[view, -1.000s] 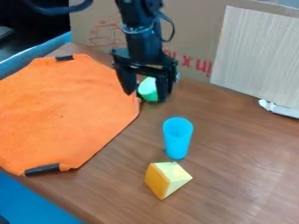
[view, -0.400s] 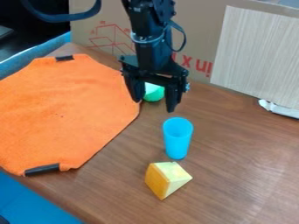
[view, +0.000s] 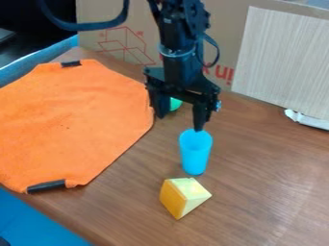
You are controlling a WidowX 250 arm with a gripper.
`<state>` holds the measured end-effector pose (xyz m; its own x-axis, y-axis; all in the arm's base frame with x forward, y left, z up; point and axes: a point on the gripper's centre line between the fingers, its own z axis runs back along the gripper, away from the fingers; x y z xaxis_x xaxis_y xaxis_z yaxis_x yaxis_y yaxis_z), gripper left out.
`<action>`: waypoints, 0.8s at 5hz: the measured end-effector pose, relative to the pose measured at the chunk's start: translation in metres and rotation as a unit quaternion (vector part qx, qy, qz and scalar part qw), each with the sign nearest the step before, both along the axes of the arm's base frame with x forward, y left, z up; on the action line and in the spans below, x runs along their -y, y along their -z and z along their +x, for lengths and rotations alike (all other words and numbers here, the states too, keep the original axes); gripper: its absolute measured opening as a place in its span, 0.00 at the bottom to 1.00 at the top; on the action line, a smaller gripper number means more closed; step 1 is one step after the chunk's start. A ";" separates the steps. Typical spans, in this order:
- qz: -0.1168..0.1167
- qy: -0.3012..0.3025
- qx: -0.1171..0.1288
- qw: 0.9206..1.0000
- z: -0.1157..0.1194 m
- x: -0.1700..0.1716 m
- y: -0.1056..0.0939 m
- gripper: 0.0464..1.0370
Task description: Move the blue object to the top right edge of the cloth
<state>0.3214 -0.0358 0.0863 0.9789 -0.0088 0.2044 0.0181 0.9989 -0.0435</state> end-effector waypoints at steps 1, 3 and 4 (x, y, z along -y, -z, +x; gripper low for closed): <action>0.004 -0.004 -0.009 1.000 0.001 0.003 0.010 0.96; 0.023 -0.001 -0.026 0.999 0.003 -0.003 0.033 0.91; 0.024 0.000 -0.025 0.999 0.006 -0.008 0.039 0.62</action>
<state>0.3275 -0.0277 0.0477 0.9880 -0.0167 0.1536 0.0163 0.9999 0.0041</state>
